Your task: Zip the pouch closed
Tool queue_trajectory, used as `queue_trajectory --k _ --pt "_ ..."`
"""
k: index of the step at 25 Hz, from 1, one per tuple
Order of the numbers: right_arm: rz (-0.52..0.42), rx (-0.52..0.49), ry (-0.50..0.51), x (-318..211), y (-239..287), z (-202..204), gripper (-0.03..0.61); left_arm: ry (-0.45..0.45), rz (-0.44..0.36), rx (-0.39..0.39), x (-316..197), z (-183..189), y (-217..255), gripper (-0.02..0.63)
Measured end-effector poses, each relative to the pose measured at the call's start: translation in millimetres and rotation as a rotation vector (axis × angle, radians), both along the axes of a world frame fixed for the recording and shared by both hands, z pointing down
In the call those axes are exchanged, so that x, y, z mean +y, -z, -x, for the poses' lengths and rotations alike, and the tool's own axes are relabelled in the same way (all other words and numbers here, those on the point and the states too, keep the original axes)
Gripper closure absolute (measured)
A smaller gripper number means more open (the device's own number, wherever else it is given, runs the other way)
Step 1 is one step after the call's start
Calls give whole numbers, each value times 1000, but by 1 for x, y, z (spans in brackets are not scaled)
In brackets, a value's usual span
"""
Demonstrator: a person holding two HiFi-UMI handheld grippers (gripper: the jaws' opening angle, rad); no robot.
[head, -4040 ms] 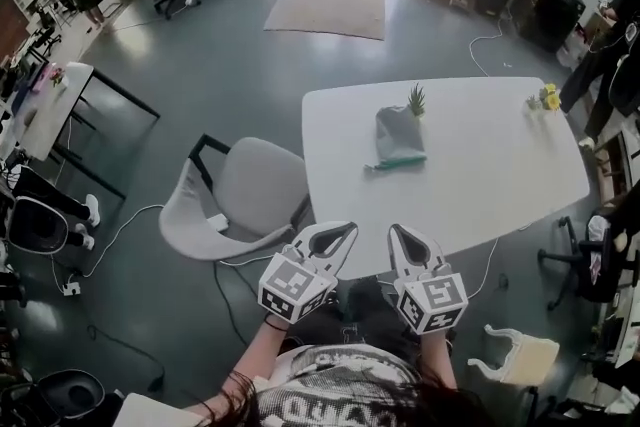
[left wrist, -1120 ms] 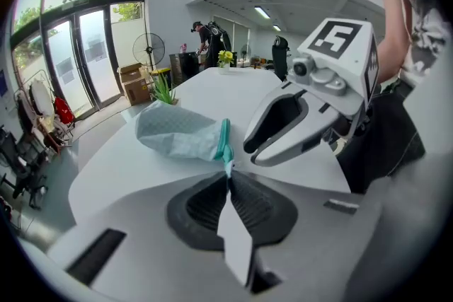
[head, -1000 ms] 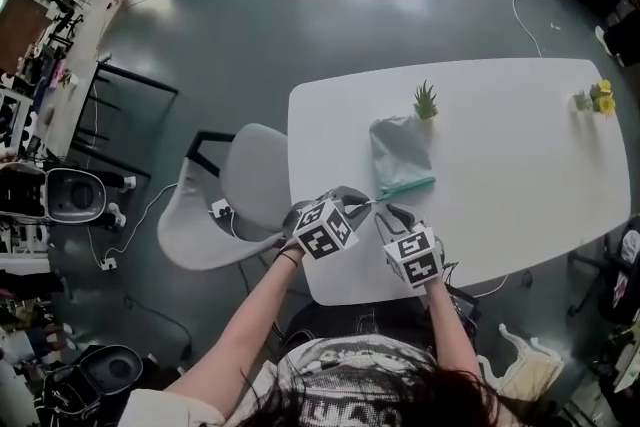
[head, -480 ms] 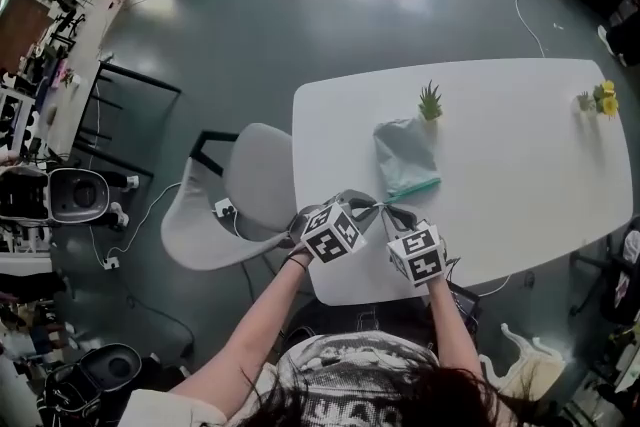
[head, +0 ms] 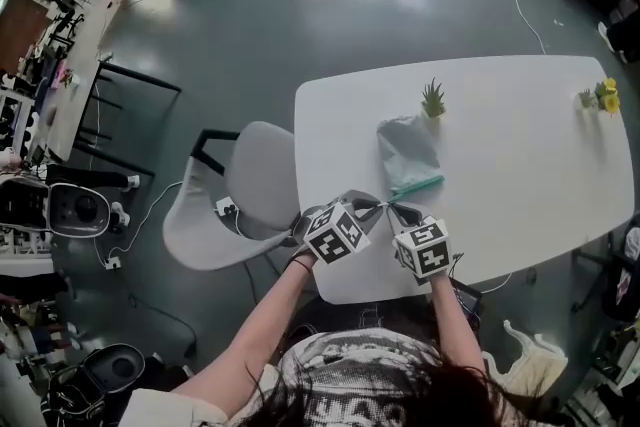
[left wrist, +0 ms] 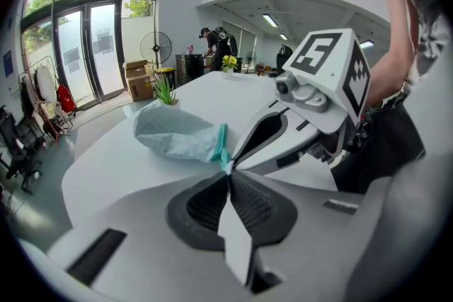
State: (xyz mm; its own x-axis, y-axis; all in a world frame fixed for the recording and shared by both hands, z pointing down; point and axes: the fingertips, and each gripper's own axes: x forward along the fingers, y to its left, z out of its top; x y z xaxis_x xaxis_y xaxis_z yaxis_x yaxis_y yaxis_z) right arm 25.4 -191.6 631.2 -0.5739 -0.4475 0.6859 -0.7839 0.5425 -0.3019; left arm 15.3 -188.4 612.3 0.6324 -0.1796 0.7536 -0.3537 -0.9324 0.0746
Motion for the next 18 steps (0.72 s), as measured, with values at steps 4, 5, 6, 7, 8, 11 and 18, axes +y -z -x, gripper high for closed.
queue_trajectory --k 4,5,6,7,8,11,18 --pt "12 0 2 1 -1 1 568 7 6 13 1 4 0 592" --pt "13 8 1 1 -2 1 569 10 9 15 1 5 1 592" --pt "14 13 -1 1 -3 -1 570 11 9 17 1 5 2 592" --pt "15 14 -3 0 -4 -2 570 10 8 18 1 5 2 592" --pt "17 10 -4 -1 -5 -3 569 10 5 18 1 5 3 592" --pt "11 18 -1 -3 -7 -4 568 13 -1 19 0 5 3 592" --pt "6 60 -18 -14 -14 -19 568 35 -8 31 -4 10 6 592"
